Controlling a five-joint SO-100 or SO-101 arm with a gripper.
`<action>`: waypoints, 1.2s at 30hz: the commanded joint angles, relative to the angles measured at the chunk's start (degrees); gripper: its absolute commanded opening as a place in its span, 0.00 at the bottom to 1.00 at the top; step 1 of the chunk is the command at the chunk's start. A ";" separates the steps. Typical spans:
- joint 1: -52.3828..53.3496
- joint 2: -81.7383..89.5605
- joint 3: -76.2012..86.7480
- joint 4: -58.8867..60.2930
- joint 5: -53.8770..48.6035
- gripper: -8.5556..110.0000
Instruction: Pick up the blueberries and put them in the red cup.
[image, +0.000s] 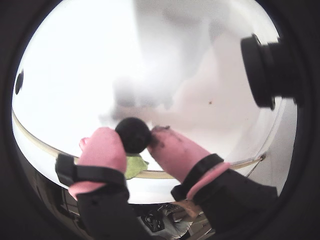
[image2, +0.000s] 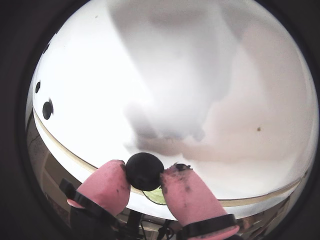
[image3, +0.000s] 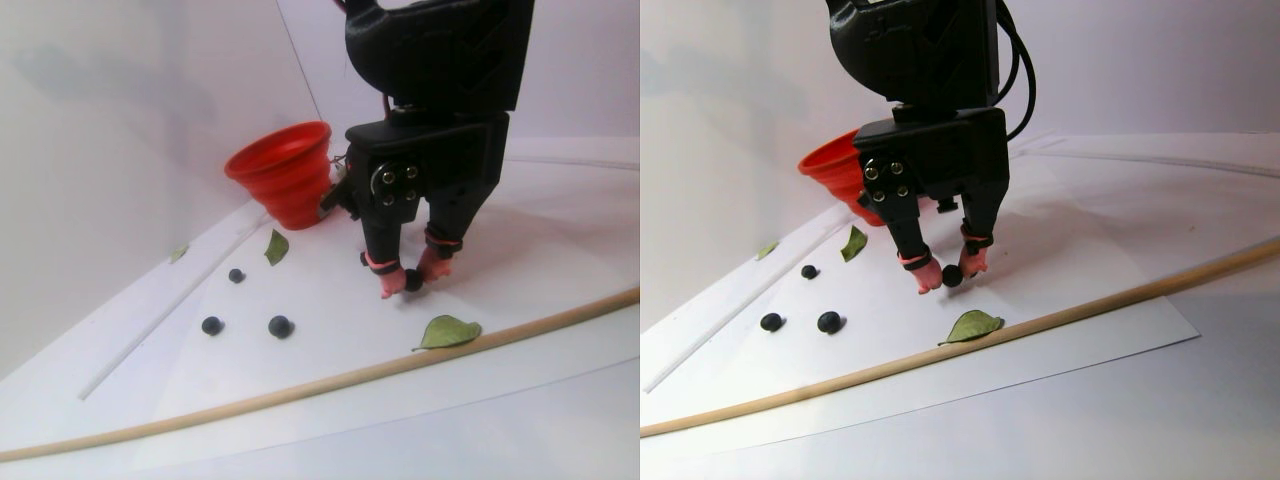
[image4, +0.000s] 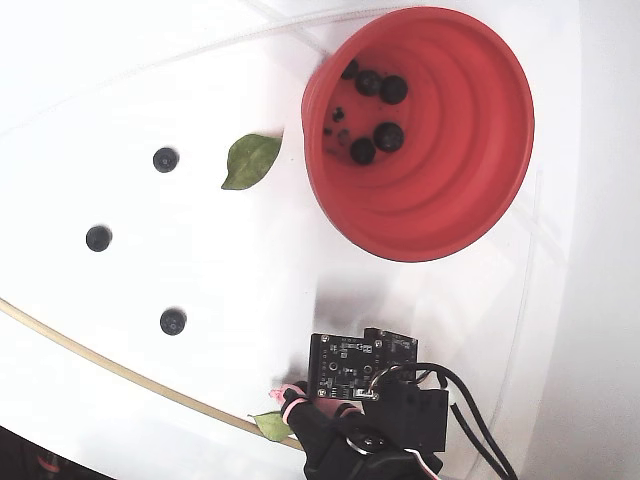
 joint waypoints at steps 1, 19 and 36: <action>-1.23 5.89 0.35 2.46 0.18 0.17; -2.29 19.69 0.09 15.47 1.93 0.17; -5.01 33.22 -3.34 28.83 4.66 0.17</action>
